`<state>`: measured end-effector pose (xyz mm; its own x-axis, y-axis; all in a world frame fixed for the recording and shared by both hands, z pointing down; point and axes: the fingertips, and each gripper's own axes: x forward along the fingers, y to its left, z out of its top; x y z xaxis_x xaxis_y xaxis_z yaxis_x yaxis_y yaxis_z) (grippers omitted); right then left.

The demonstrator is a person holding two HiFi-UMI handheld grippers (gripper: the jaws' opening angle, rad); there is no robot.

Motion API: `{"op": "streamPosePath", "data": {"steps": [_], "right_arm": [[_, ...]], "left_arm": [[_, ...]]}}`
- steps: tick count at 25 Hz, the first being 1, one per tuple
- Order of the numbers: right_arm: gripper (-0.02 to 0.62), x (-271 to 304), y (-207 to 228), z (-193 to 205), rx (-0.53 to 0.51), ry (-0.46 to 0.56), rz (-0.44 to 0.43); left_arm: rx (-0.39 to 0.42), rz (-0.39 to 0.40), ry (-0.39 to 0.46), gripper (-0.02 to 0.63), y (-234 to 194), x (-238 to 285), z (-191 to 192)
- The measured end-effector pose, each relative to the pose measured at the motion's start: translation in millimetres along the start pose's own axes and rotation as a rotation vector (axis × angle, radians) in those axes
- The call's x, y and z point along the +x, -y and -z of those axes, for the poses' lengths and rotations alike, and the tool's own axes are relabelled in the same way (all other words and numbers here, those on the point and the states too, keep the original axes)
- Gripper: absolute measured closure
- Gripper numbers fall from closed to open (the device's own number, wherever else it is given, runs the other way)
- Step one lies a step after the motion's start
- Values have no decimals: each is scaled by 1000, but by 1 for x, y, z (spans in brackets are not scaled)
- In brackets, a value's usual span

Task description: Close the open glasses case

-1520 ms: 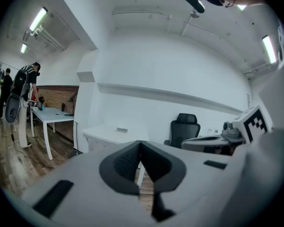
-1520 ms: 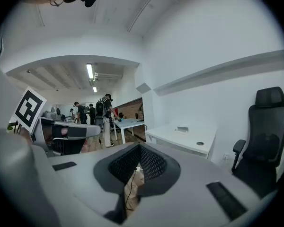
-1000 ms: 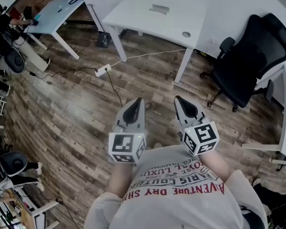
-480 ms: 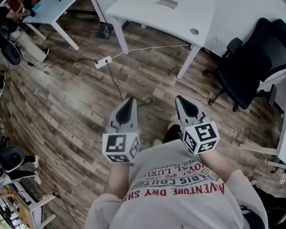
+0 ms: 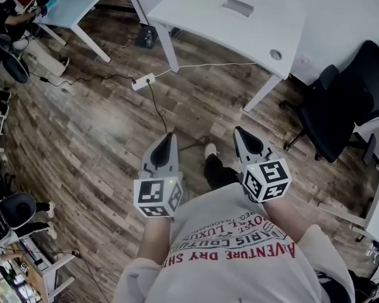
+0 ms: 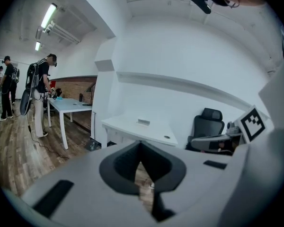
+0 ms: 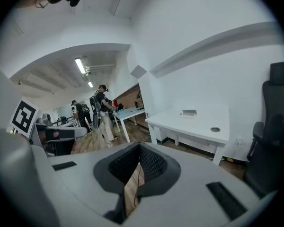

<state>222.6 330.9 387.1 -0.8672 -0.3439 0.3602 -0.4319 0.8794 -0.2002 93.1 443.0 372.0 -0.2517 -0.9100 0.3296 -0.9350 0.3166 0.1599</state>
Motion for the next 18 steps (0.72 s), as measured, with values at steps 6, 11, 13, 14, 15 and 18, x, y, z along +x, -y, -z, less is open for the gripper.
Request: {"op": "streamPosePath", "data": {"steps": [6,11,13,14,15,18], "right_arm": [[583,78,32,-52,-16,14,-29],[583,131,55,-88,-40,26,-22],[583,146,65,-101,-29,40,-16],[583,151,71,-105,-13,46,-13],[583,155,76,-109,4,52,-5],[583,168,95,-120,18,63,38]], "left_arm": [[4,-33,-3,609,-43,76,-42],[60,-25,1,607,-71,130,-75],[30,-28,18,609,-84,150,-86],[7,-20,26,607,-88,158,-90],[-10,-10,28,609,-90,166,-93],[6,9,22,607,-96,190,-105]]}}
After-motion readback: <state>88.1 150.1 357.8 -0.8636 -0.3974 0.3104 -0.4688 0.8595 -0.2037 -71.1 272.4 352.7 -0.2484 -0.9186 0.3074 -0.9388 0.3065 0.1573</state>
